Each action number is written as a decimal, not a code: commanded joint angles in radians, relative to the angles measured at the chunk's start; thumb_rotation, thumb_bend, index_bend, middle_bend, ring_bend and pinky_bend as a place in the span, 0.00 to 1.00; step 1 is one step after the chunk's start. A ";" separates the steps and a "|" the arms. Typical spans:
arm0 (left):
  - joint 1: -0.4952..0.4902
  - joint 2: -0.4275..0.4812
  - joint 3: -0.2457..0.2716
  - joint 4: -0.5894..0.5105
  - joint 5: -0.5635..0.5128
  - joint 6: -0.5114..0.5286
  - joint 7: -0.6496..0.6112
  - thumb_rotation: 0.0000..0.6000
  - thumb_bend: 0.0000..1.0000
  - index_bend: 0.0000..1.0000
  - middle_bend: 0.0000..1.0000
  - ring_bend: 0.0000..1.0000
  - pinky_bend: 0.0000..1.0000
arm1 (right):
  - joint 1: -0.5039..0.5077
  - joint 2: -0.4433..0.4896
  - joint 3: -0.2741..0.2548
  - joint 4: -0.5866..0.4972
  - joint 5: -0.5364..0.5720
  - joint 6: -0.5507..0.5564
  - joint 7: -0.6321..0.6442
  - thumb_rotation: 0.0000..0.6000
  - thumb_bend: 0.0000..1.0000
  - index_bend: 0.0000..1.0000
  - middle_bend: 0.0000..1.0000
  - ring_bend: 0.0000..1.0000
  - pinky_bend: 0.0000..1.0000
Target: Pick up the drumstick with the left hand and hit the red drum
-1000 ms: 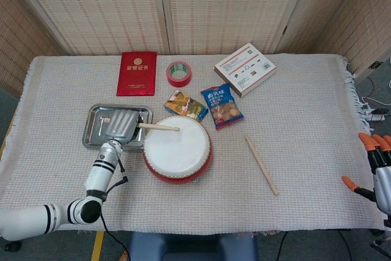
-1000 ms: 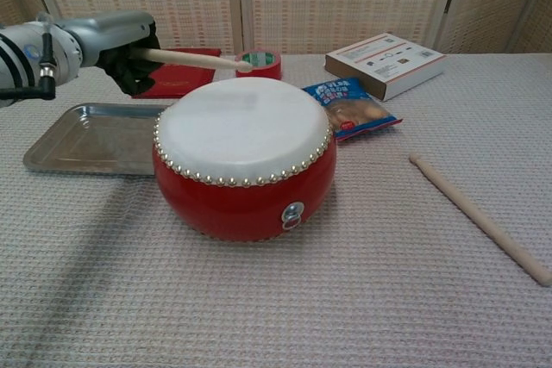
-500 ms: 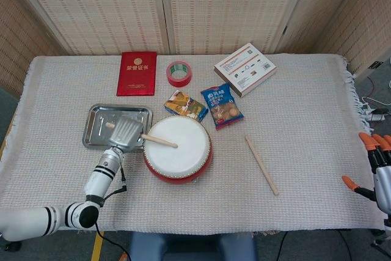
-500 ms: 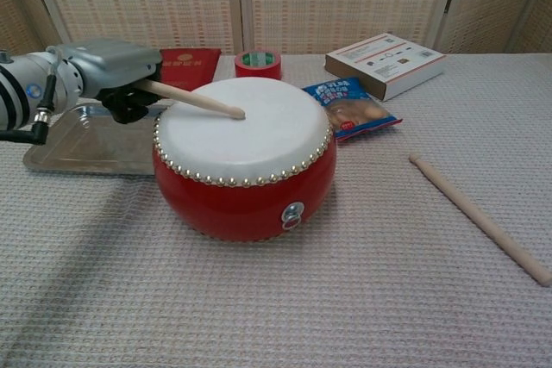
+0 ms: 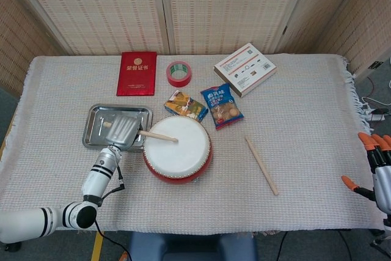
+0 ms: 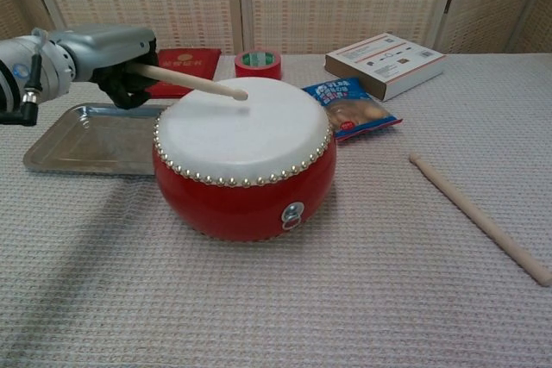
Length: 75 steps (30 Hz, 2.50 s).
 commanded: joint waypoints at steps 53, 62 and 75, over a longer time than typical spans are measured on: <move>0.028 0.038 -0.086 -0.048 -0.027 -0.003 -0.111 1.00 0.69 1.00 1.00 0.99 1.00 | 0.020 0.028 -0.024 -0.032 0.053 -0.113 -0.014 1.00 0.09 0.07 0.13 0.00 0.09; -0.006 -0.040 0.007 0.049 -0.040 -0.039 0.010 1.00 0.69 1.00 1.00 0.99 1.00 | 0.031 0.040 -0.032 -0.052 0.060 -0.148 -0.026 1.00 0.09 0.07 0.13 0.00 0.09; 0.022 0.028 -0.080 -0.017 -0.042 -0.013 -0.117 1.00 0.69 1.00 1.00 0.99 1.00 | 0.035 0.042 -0.035 -0.059 0.067 -0.163 -0.030 1.00 0.09 0.07 0.13 0.00 0.09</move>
